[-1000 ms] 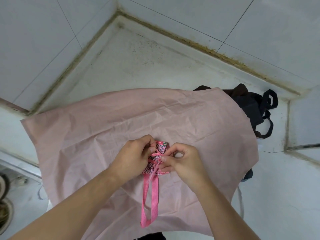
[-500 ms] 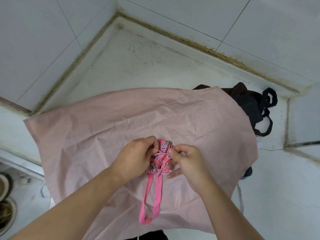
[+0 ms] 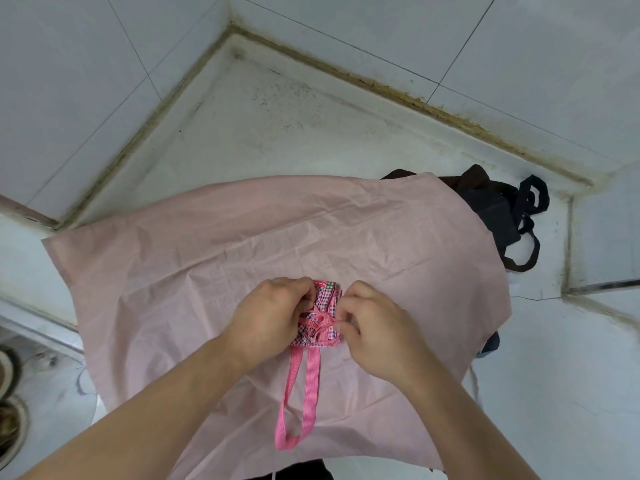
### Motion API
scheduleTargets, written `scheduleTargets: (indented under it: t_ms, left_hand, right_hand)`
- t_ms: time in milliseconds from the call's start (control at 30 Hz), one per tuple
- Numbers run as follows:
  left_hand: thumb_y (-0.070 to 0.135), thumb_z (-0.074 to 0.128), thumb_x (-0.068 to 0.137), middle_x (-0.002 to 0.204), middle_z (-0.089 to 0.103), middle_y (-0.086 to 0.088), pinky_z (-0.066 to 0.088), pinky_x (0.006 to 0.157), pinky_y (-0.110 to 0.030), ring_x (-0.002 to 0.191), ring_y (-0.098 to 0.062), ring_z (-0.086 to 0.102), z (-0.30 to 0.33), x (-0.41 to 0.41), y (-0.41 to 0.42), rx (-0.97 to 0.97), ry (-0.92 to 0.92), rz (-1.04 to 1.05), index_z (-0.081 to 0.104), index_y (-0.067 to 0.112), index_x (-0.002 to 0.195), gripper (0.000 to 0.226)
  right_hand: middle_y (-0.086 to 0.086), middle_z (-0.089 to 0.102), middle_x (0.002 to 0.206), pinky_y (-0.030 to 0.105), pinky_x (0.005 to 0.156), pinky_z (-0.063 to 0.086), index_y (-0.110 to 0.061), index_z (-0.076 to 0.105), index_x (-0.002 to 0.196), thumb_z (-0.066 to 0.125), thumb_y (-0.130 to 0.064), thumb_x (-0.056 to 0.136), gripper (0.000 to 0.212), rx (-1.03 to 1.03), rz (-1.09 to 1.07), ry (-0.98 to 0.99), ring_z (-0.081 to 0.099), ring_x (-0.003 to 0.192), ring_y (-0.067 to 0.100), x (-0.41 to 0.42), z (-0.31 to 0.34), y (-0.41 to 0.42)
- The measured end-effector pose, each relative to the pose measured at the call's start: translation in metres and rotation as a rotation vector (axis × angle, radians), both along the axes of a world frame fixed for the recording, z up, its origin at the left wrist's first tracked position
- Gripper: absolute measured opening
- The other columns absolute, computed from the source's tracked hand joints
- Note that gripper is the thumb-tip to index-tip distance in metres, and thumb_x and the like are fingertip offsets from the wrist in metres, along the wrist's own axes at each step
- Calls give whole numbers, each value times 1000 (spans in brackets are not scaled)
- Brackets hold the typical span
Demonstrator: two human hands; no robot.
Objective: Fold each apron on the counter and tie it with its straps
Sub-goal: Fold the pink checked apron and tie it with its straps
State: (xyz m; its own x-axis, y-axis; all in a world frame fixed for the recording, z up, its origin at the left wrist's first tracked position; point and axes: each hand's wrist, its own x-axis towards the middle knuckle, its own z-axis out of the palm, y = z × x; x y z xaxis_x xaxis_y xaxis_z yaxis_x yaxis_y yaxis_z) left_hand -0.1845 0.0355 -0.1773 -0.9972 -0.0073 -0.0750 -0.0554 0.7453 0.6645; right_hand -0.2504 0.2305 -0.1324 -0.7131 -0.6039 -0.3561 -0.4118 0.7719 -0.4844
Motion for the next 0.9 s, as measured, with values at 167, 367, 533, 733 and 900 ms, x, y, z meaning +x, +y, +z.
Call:
scheduleTargets:
  t_ms: [167, 367, 533, 733, 900]
  left_hand:
    - [-3, 61, 93, 90, 56, 10, 44, 75, -21, 84, -9, 56, 1, 2, -1, 137, -4, 45, 61, 20, 88, 23]
    - [1, 62, 96, 85, 55, 13, 45, 72, -25, 80, -9, 55, 1, 6, -9, 116, -8, 118, 57, 22, 86, 23]
    - [10, 60, 92, 82, 60, 5, 51, 66, -41, 74, -22, 60, 0, 11, -17, -4, -68, 100, 54, 22, 86, 15]
    - [5, 62, 92, 81, 63, -2, 51, 68, -42, 75, -32, 62, 1, 10, -41, -101, -168, 162, 57, 19, 86, 17]
    - [9, 57, 92, 84, 64, 7, 51, 74, -38, 81, -21, 62, 5, 5, -46, -106, -289, 21, 57, 30, 95, 21]
  right_hand:
    - [1, 65, 87, 36, 81, 49, -17, 71, 69, 71, -16, 88, 19, -570, -612, -470, 63, 82, 18, -3, -18, -1]
    - [13, 68, 68, 35, 68, 59, 2, 68, 82, 55, -11, 106, 31, -627, -899, -603, 64, 65, 24, 0, -26, 5]
    - [0, 60, 64, 40, 62, 44, -17, 44, 69, 66, -17, 98, 36, -124, -354, -70, 60, 64, 24, -3, -35, 34]
    - [-2, 48, 66, 39, 63, 38, -17, 40, 70, 65, -13, 97, 37, -29, -287, 126, 52, 68, 29, -17, -30, 54]
    - [10, 69, 69, 32, 62, 50, -16, 49, 87, 64, -1, 93, 22, -268, -547, -299, 71, 61, 16, -18, -18, 44]
